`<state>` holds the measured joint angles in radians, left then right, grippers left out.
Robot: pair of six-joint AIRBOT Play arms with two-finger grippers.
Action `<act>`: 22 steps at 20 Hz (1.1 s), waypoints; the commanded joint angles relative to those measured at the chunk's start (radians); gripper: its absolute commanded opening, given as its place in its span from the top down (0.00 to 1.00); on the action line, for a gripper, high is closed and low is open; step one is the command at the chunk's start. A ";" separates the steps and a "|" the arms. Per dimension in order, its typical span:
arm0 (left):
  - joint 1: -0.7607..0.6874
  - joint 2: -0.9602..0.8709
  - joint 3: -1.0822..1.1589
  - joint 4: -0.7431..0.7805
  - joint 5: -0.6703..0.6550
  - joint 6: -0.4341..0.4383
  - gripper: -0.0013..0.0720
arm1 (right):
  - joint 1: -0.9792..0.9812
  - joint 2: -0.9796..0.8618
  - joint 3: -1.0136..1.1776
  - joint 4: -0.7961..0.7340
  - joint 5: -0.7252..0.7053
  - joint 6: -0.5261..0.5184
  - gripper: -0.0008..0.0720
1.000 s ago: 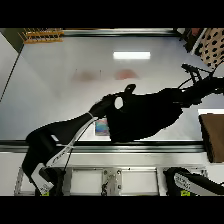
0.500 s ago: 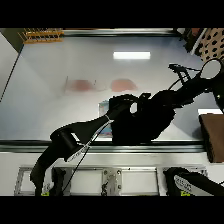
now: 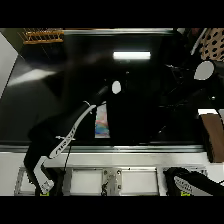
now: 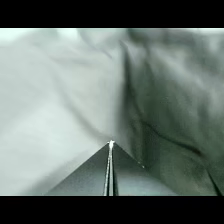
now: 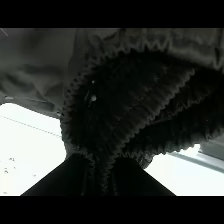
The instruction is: Fold the clothes and pants, and hang the long-sleeved shirts on hangers.
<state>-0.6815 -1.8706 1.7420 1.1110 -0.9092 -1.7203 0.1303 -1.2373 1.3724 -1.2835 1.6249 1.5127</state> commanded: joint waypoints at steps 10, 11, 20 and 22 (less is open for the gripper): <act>0.362 0.249 0.001 0.103 -0.115 0.040 0.97 | 0.383 -0.088 0.000 0.110 -0.289 0.000 0.94; 0.381 0.261 0.001 0.103 -0.125 0.051 0.97 | 0.421 -0.115 0.000 0.146 -0.341 -0.023 0.94; 0.598 0.413 0.001 0.102 -0.179 0.101 0.97 | 0.829 -0.529 0.168 0.743 -0.985 -0.482 0.01; 0.653 0.455 0.001 0.103 -0.210 0.103 0.97 | 0.839 -0.566 0.243 0.746 -0.893 -0.532 0.01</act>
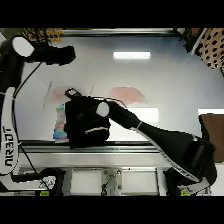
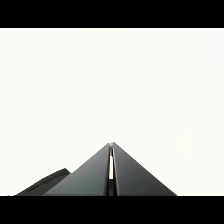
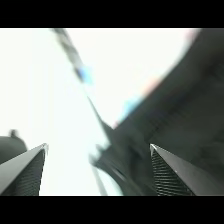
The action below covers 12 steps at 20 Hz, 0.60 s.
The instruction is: Fold the clothes and pants, and hang the long-sleeved shirts on hangers.
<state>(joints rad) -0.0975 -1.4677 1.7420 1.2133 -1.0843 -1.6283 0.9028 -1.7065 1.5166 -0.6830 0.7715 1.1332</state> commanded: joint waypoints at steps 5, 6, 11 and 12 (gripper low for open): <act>0.171 0.162 -0.041 0.001 -0.072 0.043 0.97 | -0.045 -0.011 0.060 -0.078 0.052 0.039 0.02; 0.175 0.200 -0.099 0.000 -0.046 0.043 0.97 | -0.078 0.020 0.019 -0.160 0.051 0.115 0.02; 0.119 0.399 -0.500 -0.001 0.047 0.044 0.97 | -0.301 0.174 -0.245 -0.251 0.111 0.178 0.02; 0.096 0.433 -0.576 -0.001 0.075 0.044 0.97 | -0.354 0.185 -0.278 -0.248 0.142 0.178 0.02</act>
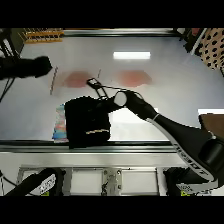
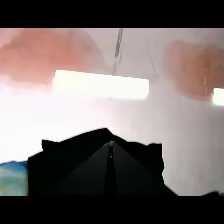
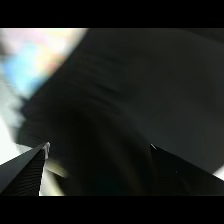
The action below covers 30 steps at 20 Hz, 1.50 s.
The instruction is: Fold the clothes and pants, and hang the long-sleeved shirts on hangers.
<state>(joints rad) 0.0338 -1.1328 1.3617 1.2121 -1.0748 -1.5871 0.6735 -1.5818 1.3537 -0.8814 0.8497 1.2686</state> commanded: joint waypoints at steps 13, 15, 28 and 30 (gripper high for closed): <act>-0.166 0.268 -0.478 -0.002 0.161 0.001 0.97 | -0.224 -0.235 -0.150 0.507 0.154 -0.080 0.02; -0.166 0.267 -0.479 -0.002 0.161 0.001 0.97 | -0.169 -0.260 -0.145 0.577 0.149 -0.121 0.02; -0.166 0.267 -0.479 -0.008 0.159 -0.011 0.97 | -0.363 0.000 -0.114 0.003 0.110 0.047 0.94; -0.166 0.267 -0.479 -0.008 0.159 -0.012 0.97 | -0.523 0.100 -0.114 -0.177 0.144 0.106 0.94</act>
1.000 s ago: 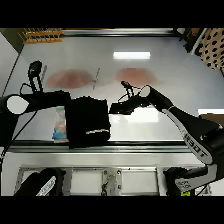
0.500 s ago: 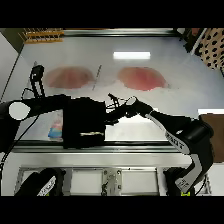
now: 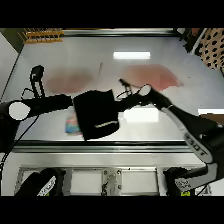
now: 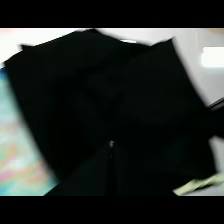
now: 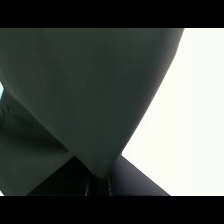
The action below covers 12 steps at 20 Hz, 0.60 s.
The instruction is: Fold the clothes and pants, and hang the long-sleeved shirts on hangers.
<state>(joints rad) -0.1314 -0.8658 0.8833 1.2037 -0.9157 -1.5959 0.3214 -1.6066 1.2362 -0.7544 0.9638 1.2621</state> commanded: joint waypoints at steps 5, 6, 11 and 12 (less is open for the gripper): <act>-0.001 0.000 0.000 0.000 0.000 -0.021 0.97 | -0.633 0.268 0.003 -0.465 0.077 0.129 0.94; -0.001 0.000 0.000 0.000 -0.001 -0.021 0.97 | -0.721 0.280 0.003 -0.465 0.075 0.131 0.94; -0.001 0.000 0.000 0.000 -0.001 -0.021 0.97 | -1.099 0.322 0.003 -0.465 0.054 0.194 0.94; -0.001 0.000 0.000 0.000 -0.001 -0.021 0.97 | -1.148 0.329 0.003 -0.465 0.055 0.194 0.94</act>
<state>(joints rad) -0.1318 -0.8658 0.8833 1.2034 -0.9169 -1.6161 -0.6468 -1.3041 1.2381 -1.2018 1.0225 1.4242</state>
